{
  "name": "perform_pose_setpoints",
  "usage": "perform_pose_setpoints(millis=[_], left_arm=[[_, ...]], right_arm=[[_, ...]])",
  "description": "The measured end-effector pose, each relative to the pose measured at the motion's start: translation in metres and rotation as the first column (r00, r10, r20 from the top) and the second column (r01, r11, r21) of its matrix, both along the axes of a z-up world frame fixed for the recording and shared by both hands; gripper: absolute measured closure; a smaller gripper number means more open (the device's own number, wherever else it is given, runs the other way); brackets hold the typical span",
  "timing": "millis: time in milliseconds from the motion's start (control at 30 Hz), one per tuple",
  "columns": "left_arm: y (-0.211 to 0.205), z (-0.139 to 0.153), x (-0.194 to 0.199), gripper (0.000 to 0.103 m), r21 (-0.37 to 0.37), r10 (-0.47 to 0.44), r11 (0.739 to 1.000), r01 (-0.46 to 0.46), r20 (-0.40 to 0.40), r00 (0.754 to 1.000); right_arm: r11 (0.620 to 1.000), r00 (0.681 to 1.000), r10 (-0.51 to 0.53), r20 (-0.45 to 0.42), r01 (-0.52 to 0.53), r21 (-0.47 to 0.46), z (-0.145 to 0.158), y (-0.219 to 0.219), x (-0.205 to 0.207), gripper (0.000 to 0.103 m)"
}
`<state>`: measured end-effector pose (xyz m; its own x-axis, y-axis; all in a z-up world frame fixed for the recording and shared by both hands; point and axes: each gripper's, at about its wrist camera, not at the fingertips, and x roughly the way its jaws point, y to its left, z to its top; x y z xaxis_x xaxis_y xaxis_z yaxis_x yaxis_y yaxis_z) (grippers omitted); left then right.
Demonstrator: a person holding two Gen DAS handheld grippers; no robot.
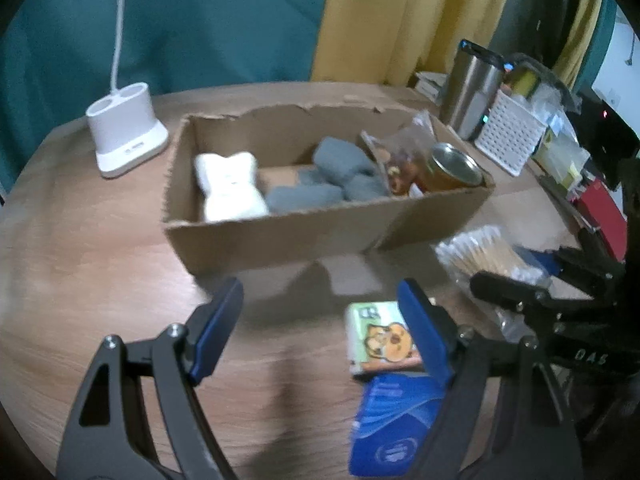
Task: Organize objects
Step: 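Lift the swab bag with the right tool while the left tool grasps the cartoon-printed box, then carry the cartoon box with the left tool while the right tool carries the swab bag over the cardboard box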
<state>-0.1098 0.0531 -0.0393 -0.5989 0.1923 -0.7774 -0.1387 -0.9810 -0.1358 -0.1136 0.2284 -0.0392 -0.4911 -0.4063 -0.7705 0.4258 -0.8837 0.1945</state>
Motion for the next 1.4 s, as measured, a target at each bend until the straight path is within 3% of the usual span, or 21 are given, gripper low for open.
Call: perform_pose_setpoints(millis=[467,533,600,733,1400], left_arm=[[0.053,-0.019,0.002,0.022,-0.036,-0.111,0.993,0.113,0.062,0.992],[0.055,-0.022,0.002,0.026,-0.049,-0.111,0.992,0.114,0.065,0.992],[0.056,-0.026,0.001,0.037,-0.050,-0.116,0.992,0.120,0.075,0.990],[0.051,-0.026,-0.002,0.039,-0.022,-0.115,0.993,0.117,0.078,0.990],[0.007,0.028,0.018,0.038,-0.002,-0.046,0.999,0.045,-0.064,0.997]], right_arm=[[0.998,0.998,-0.068,0.000,0.068,-0.011,-0.007,0.044,0.001,0.047],[0.997,0.997,-0.074,-0.001,0.074,-0.014,-0.008,0.047,0.000,0.047],[0.997,0.997,-0.078,-0.002,0.078,-0.017,-0.007,0.048,0.000,0.047],[0.997,0.997,-0.077,-0.013,0.077,-0.023,-0.003,0.047,0.002,0.047],[1.000,0.995,-0.010,-0.097,0.008,-0.019,0.037,0.012,0.009,0.047]])
